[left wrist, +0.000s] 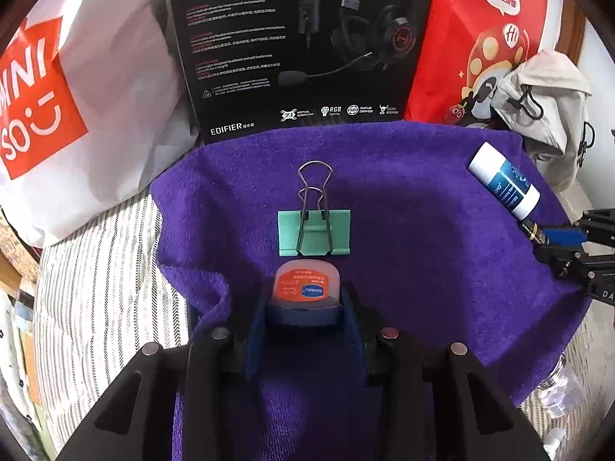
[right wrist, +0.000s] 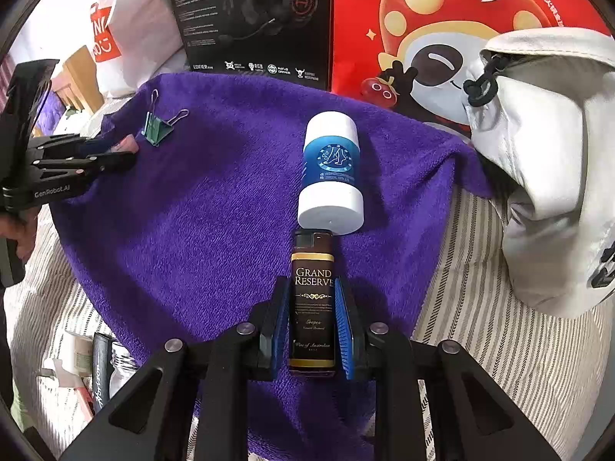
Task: Organize rigid objects
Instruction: 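Place the lip balm by the clip while the right gripper sets the bottle on the towel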
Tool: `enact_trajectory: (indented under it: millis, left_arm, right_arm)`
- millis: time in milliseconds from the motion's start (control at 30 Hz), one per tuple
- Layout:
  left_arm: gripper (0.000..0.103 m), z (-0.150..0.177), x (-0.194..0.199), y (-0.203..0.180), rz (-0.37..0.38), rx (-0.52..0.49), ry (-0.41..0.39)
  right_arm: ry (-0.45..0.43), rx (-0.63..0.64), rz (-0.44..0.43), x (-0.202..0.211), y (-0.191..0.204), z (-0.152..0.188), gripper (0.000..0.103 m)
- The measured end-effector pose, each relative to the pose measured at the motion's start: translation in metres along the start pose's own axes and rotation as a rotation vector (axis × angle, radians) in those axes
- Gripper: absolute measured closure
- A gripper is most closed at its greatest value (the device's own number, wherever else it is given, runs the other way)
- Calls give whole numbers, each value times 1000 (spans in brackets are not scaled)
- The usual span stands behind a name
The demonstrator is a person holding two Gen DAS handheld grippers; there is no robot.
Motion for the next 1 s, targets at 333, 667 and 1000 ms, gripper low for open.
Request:
enact_trajectory:
  millis: [333, 667, 1000]
  left_arm:
    - [67, 1, 0, 0, -10, -27, 14]
    - [53, 8, 4, 0, -7, -17, 54]
    - [4, 30, 54, -11, 142, 98, 5]
  right_arm:
    - [10, 73, 4, 0, 2, 1, 80]
    - [17, 126, -12, 1, 3, 2, 78]
    - [-59, 91, 11, 47, 1, 20, 44]
Point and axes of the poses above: each gripper's, at about its wrist camera, not at the fingertips, and x roughly against the way its jaws point, y to its left, z to its underside, the point moved 7 cm from there along -x, roughly the way its jaws point, and after that the axes turned 13 degrees about y, right-handed, at the moved point
